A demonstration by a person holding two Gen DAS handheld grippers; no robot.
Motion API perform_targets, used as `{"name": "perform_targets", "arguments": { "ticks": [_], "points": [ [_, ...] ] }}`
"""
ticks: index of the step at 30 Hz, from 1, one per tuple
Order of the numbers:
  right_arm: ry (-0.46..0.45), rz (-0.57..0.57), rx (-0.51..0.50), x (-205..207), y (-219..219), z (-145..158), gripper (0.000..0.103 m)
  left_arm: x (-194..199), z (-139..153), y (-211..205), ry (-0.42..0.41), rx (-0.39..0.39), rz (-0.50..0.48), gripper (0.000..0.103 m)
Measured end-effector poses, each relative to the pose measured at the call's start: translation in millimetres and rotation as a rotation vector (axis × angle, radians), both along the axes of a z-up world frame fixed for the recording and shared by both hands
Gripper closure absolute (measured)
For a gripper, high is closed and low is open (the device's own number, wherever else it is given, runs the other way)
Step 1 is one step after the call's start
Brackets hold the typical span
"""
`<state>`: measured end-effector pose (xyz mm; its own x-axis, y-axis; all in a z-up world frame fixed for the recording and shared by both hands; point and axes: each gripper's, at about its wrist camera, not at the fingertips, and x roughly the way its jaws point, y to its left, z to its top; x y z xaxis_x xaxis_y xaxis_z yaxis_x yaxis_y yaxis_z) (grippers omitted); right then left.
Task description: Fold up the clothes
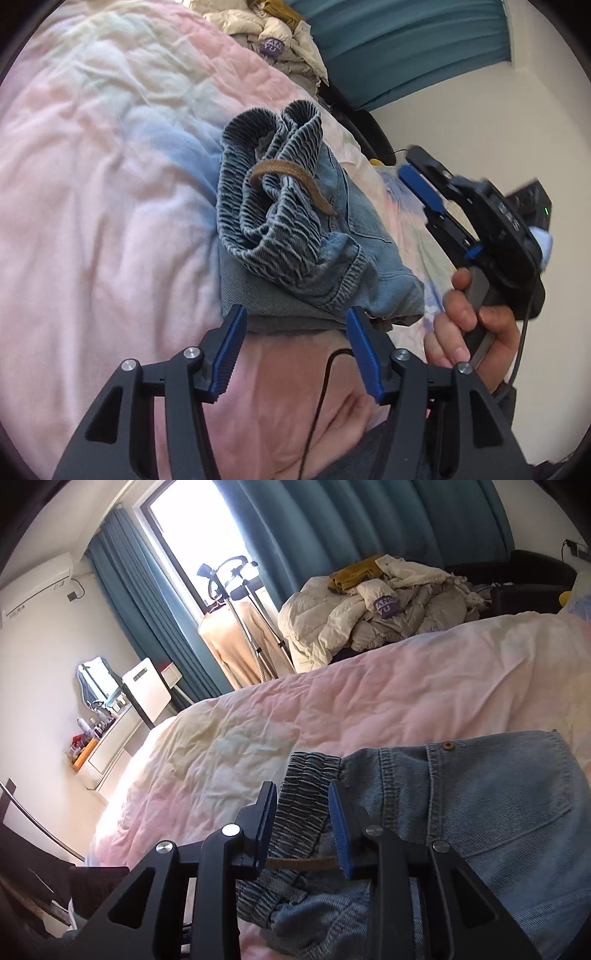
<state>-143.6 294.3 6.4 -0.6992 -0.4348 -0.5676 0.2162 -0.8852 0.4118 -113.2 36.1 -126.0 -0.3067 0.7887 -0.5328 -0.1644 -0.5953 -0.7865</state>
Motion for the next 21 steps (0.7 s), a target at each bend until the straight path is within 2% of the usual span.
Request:
{"name": "perform_targets", "arguments": {
  "ticks": [3,5,8,10,16,21],
  "points": [
    [0.058,-0.076,0.02,40,27,17,0.071,-4,-13,-2,-0.076,0.052,0.007,0.042],
    [0.025,-0.128,-0.042,55,48,11,0.07,-9,-22,-5,-0.124,0.067,0.015,0.042],
    [-0.025,-0.205,-0.135,76,78,2,0.07,-11,-34,-15,-0.167,0.083,0.078,0.041],
    [-0.068,-0.224,-0.197,75,88,-6,0.07,-11,-39,-21,-0.188,0.107,0.109,0.041],
    [-0.099,-0.2,-0.155,61,69,-15,0.07,-14,-44,-11,-0.167,0.094,0.109,0.039],
    [-0.113,-0.176,-0.113,53,54,-22,0.07,-20,-49,-8,-0.188,0.151,0.102,0.036]
  ]
}}
